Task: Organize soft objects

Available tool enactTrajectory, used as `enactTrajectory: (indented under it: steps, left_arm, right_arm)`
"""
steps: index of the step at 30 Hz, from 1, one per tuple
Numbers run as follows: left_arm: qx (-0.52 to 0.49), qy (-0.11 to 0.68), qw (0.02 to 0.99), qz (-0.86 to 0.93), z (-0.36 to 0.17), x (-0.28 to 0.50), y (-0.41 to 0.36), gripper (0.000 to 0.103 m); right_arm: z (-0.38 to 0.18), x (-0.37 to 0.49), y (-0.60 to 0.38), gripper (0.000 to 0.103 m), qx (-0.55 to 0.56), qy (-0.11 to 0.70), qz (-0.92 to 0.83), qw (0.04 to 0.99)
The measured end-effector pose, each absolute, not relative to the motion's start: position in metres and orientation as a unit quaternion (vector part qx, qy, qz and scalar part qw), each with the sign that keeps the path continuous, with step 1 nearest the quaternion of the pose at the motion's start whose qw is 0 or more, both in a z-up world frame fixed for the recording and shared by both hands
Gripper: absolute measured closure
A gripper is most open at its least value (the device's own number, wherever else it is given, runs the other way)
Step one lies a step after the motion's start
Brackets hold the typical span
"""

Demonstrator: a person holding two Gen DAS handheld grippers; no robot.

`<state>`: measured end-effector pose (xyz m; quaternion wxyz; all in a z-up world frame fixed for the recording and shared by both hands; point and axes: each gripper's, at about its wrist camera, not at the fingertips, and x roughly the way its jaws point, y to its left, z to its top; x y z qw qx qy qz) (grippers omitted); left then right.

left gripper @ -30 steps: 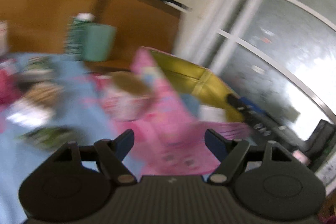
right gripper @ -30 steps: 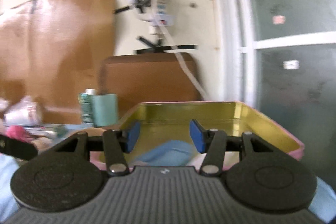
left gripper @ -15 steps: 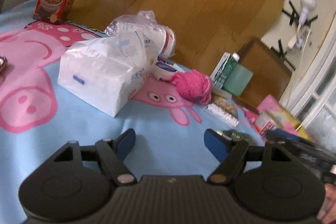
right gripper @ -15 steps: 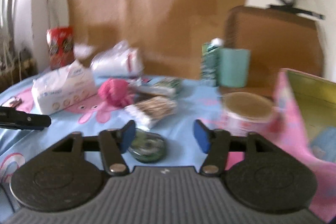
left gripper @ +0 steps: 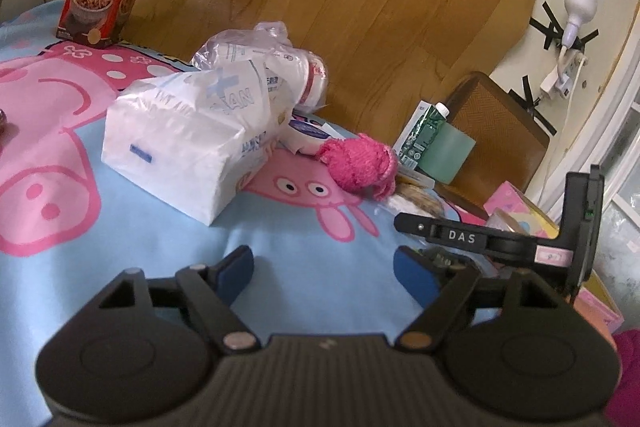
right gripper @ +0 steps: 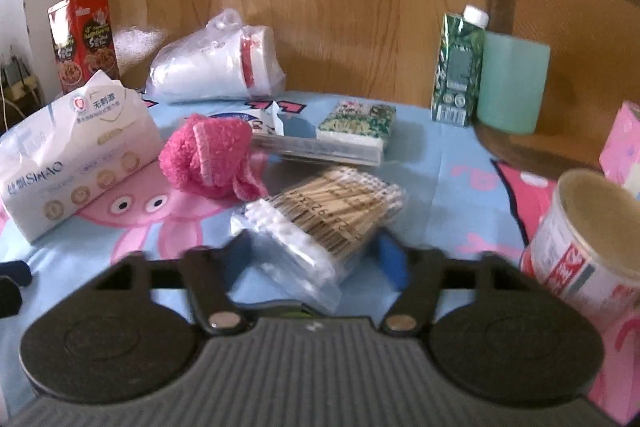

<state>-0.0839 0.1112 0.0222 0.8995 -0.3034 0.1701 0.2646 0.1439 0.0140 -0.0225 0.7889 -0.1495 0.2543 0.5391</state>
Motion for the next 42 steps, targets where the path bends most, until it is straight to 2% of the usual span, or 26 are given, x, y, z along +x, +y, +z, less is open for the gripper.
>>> enactTrajectory:
  steps: [3,9,13,16,19,20,22,24,26,29,30,32,33,36,42]
  left_arm:
    - [-0.312,0.165,0.899,0.261,0.022,-0.086,0.112,0.023]
    - [-0.324,0.157,0.897,0.258,0.022,-0.090,0.114,0.023]
    - [-0.343,0.149,0.895,0.242,0.020,-0.095,0.118,0.019]
    - [-0.355,0.149,0.895,0.228,0.020,-0.097,0.118,0.018]
    - [-0.357,0.155,0.897,0.209,0.022,-0.094,0.110,0.018]
    - [-0.359,0.157,0.898,0.201,0.022,-0.092,0.106,0.018]
    - [-0.360,0.165,0.901,0.177,0.024,-0.083,0.098,0.018]
    - [-0.351,0.177,0.905,0.161,0.027,-0.071,0.088,0.018]
    - [-0.340,0.188,0.911,0.140,0.029,-0.060,0.077,0.018]
    - [-0.326,0.212,0.915,0.110,0.027,-0.043,0.059,0.018]
    - [-0.322,0.222,0.914,0.107,0.026,-0.039,0.054,0.019]
    - [-0.320,0.243,0.910,0.099,0.020,-0.029,0.047,0.031]
    - [-0.323,0.248,0.908,0.093,0.017,-0.026,0.045,0.032]
    - [-0.318,0.254,0.910,0.085,0.021,-0.016,0.032,0.032]
    - [-0.250,0.233,0.939,0.052,0.064,0.018,0.002,0.032]
  right_arm:
    - [-0.018,0.144,0.004,0.062,-0.135,0.244,0.546,0.790]
    - [0.015,0.120,-0.042,0.075,-0.083,0.183,0.577,0.792]
    - [0.016,0.092,-0.086,0.078,-0.101,0.167,0.621,0.759]
    - [0.000,0.073,-0.113,0.077,-0.133,0.190,0.657,0.717]
    - [-0.019,0.064,-0.131,0.072,-0.146,0.225,0.655,0.706]
    - [-0.024,0.064,-0.134,0.061,-0.150,0.232,0.650,0.708]
    - [-0.030,0.064,-0.140,0.052,-0.148,0.231,0.648,0.711]
    - [-0.028,0.064,-0.140,0.035,-0.150,0.229,0.643,0.715]
    - [-0.028,0.063,-0.140,0.031,-0.149,0.224,0.642,0.718]
    - [-0.032,0.063,-0.138,0.030,-0.158,0.217,0.641,0.719]
    - [-0.032,0.065,-0.139,0.031,-0.161,0.216,0.642,0.718]
    - [-0.033,0.064,-0.138,0.033,-0.162,0.216,0.643,0.717]
    - [-0.034,0.064,-0.135,0.045,-0.162,0.217,0.644,0.715]
    - [-0.034,0.060,-0.134,0.060,-0.169,0.199,0.635,0.727]
    - [-0.015,0.073,-0.164,0.064,-0.135,0.122,0.590,0.787]
